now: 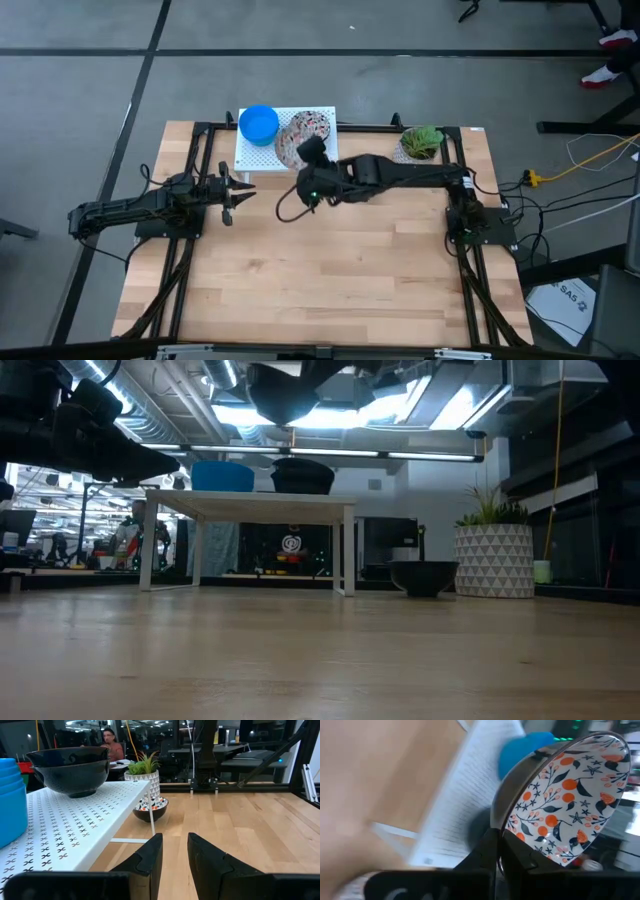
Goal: Pick & Place Mini bowls
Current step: Stack the patterned black bowl on the patterned black bowls on the shelf
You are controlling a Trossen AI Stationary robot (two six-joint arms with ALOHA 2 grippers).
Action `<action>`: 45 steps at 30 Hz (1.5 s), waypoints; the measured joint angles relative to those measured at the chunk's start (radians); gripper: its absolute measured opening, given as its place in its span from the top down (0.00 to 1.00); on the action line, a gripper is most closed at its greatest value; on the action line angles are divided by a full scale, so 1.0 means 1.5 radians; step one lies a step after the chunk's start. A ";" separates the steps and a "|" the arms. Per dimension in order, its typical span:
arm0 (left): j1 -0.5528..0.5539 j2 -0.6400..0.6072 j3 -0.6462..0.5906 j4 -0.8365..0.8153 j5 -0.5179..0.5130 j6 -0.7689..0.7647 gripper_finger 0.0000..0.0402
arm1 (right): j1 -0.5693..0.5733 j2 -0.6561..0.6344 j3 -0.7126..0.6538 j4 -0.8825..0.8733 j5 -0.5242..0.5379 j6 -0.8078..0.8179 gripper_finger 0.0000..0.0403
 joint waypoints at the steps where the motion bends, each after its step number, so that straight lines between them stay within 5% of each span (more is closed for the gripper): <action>1: 0.000 0.000 0.000 0.000 0.000 0.000 0.79 | -0.007 0.000 0.000 0.012 0.013 -0.021 0.96; 8: 0.000 0.000 0.000 0.000 0.000 0.000 0.79 | -0.055 0.000 0.000 0.066 0.039 -0.102 0.96; 23: 0.000 0.000 0.000 0.000 0.000 0.000 0.79 | -0.144 0.000 0.000 0.053 0.066 -0.094 0.96; 39: 0.000 0.000 0.000 0.000 0.000 0.000 0.79 | -0.184 0.003 0.000 -0.006 -0.099 0.022 0.96; 45: 0.000 0.000 0.000 0.000 0.000 0.000 0.79 | -0.191 0.019 -0.018 -0.015 -0.108 0.022 0.96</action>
